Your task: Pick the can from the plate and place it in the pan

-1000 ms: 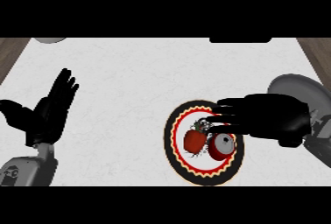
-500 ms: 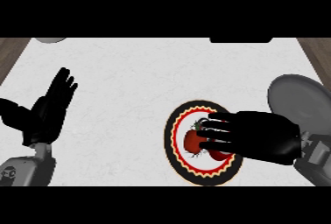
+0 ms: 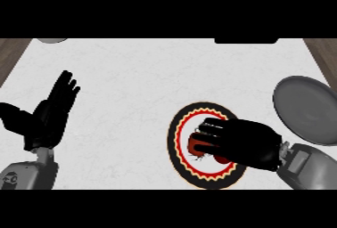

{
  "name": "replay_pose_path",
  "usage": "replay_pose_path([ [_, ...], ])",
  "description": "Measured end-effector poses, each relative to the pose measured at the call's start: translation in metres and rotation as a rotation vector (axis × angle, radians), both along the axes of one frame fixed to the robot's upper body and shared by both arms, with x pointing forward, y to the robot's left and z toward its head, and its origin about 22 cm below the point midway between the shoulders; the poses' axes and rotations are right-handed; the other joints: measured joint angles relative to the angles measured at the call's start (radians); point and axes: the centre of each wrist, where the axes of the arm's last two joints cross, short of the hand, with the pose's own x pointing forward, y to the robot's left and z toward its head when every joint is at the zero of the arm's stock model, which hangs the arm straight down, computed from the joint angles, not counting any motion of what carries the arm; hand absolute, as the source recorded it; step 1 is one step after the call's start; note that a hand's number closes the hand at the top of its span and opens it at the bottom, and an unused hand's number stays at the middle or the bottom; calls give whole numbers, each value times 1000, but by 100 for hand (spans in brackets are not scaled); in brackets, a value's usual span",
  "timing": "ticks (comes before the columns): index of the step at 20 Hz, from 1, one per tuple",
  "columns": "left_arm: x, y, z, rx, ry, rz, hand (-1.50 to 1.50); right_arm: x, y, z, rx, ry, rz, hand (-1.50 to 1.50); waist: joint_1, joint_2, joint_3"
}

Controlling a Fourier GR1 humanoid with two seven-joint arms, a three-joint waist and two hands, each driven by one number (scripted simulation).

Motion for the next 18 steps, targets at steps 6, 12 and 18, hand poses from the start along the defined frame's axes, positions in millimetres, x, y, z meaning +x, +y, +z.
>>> replay_pose_path([
  [6, -3, 7, 4, 2, 2, -5, 0, 10, 5, -14, -14, 3, -6, -150, 2, 0, 0],
  [12, 1, 6, 2, 1, -1, -6, 0, 16, 12, -33, -35, 5, -4, -150, 0, 0, 0],
  [18, 3, 4, -1, 1, -1, -2, 0, 19, 13, -51, -17, 31, -10, -150, -1, 0, 0],
])
